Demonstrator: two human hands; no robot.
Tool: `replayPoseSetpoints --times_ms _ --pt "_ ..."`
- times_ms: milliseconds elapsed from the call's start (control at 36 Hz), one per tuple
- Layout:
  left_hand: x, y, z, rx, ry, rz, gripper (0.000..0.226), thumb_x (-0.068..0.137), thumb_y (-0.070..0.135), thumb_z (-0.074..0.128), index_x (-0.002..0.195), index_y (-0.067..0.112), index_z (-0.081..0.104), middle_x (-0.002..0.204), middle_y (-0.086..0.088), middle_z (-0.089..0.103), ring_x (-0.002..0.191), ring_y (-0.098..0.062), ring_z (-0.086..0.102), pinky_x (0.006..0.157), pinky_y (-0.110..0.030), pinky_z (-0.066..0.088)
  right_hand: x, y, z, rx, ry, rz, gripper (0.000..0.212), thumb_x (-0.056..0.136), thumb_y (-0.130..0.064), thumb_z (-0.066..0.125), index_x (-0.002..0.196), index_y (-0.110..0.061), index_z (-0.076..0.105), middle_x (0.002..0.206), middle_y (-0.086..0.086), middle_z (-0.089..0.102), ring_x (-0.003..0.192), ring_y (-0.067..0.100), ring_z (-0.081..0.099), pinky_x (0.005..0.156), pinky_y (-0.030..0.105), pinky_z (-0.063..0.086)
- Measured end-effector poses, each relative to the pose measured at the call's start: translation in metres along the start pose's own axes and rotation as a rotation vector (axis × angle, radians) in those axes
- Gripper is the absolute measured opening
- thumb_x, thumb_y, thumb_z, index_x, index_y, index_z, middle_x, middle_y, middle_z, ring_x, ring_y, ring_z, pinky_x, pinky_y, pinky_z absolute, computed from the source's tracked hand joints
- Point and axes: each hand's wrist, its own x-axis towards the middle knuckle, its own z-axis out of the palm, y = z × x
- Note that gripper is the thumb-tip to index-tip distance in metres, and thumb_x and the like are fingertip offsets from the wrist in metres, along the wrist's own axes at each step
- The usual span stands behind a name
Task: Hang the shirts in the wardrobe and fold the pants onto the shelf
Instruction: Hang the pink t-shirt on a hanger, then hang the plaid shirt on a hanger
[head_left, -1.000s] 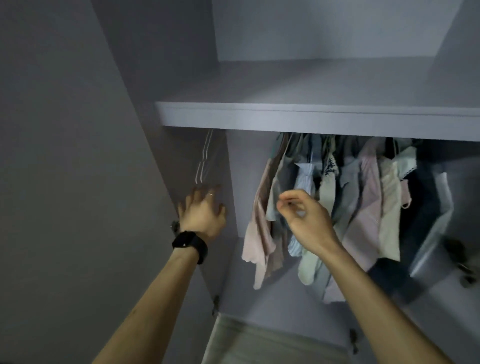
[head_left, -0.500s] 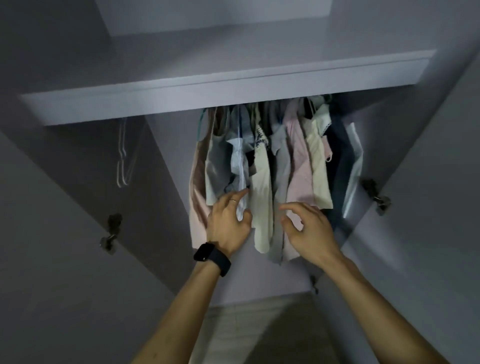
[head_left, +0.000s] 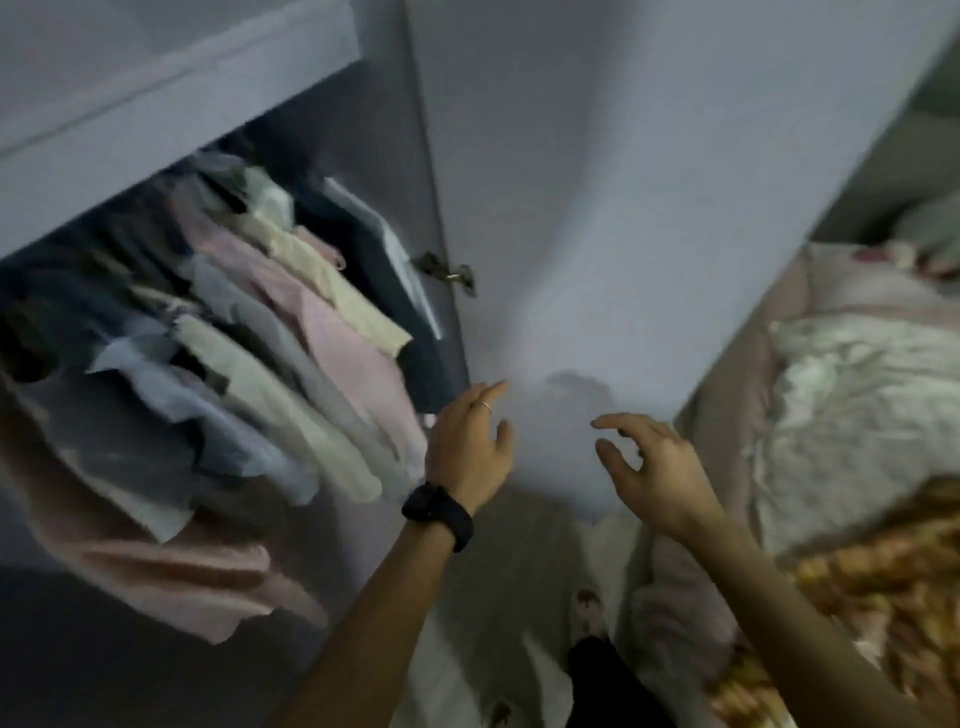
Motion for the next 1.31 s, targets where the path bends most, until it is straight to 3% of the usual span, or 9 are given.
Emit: replayPoseSetpoints --times_ms 139,222,333,444,528,750,861,1194,1306 --pt "-0.006 0.069 0.080 0.024 -0.262 0.233 0.051 0.095 0.019 0.058 0.145 0.024 0.051 0.148 -0.001 0.051 0.136 -0.024 0.045 0.111 -0.040 0.039 -0.092 0.059 -0.039 -0.014 0.179 0.297 0.021 0.098 -0.021 0.063 0.117 -0.016 0.070 0.113 0.005 0.071 0.102 0.031 0.066 0.088 0.034 0.047" --pt "-0.015 0.127 0.132 0.024 -0.427 0.406 0.050 0.096 0.022 0.056 0.145 0.029 0.050 0.146 0.004 0.052 0.133 -0.020 0.045 0.108 -0.034 0.039 -0.153 0.093 -0.064 -0.057 0.333 0.480 0.020 0.092 -0.013 0.070 0.111 -0.015 0.072 0.103 0.004 0.072 0.094 0.030 0.068 0.083 0.024 0.040" --pt "-0.044 0.197 0.195 0.000 -0.617 0.589 0.046 0.097 0.026 0.055 0.143 0.030 0.052 0.148 0.009 0.048 0.131 -0.016 0.047 0.104 -0.028 0.039 -0.233 0.133 -0.083 -0.003 0.489 0.721 0.022 0.096 -0.023 0.065 0.118 -0.023 0.069 0.114 -0.005 0.069 0.106 0.024 0.063 0.087 0.034 0.050" --pt "-0.084 0.252 0.255 0.036 -0.793 0.738 0.044 0.098 0.027 0.054 0.142 0.030 0.052 0.149 0.010 0.046 0.133 -0.014 0.046 0.105 -0.027 0.038 -0.307 0.169 -0.087 0.024 0.570 0.972 0.025 0.098 -0.030 0.062 0.122 -0.027 0.068 0.125 -0.007 0.067 0.110 0.018 0.063 0.079 0.026 0.043" --pt "-0.108 0.282 0.294 0.093 -0.861 0.836 0.044 0.096 0.028 0.055 0.140 0.033 0.054 0.145 0.010 0.049 0.127 -0.015 0.051 0.103 -0.032 0.045 -0.351 0.195 -0.087 0.094 0.600 1.103 0.027 0.098 -0.032 0.062 0.123 -0.025 0.068 0.124 -0.005 0.068 0.113 0.020 0.063 0.087 0.033 0.050" --pt "-0.131 0.298 0.387 0.247 -0.981 0.852 0.045 0.095 0.028 0.057 0.139 0.034 0.055 0.143 0.008 0.050 0.126 -0.019 0.052 0.100 -0.038 0.049 -0.405 0.258 -0.080 0.252 0.558 1.270 0.032 0.099 -0.031 0.061 0.128 -0.019 0.065 0.126 0.002 0.067 0.114 0.023 0.062 0.086 0.026 0.043" --pt "-0.133 0.302 0.431 0.322 -1.064 0.806 0.046 0.096 0.031 0.055 0.142 0.037 0.050 0.145 0.009 0.047 0.125 -0.021 0.053 0.097 -0.038 0.051 -0.418 0.298 -0.083 0.282 0.489 1.323 0.037 0.099 -0.035 0.057 0.133 -0.020 0.059 0.133 0.002 0.063 0.121 0.026 0.058 0.096 0.037 0.048" --pt "-0.091 0.369 0.541 0.395 -1.086 0.664 0.050 0.099 0.025 0.057 0.147 0.026 0.044 0.158 -0.001 0.031 0.140 -0.027 0.040 0.106 -0.037 0.041 -0.377 0.448 -0.126 0.279 0.502 1.358 0.051 0.099 -0.043 0.054 0.142 -0.018 0.045 0.130 0.006 0.063 0.112 0.028 0.062 0.079 0.032 0.047" --pt "-0.059 0.387 0.569 0.392 -1.027 0.681 0.054 0.099 0.030 0.057 0.150 0.029 0.039 0.157 0.003 0.029 0.128 -0.023 0.050 0.084 -0.027 0.042 -0.337 0.494 -0.142 0.352 0.406 1.373 0.062 0.100 -0.042 0.052 0.152 -0.016 0.032 0.133 0.013 0.061 0.112 0.035 0.061 0.088 0.046 0.054"
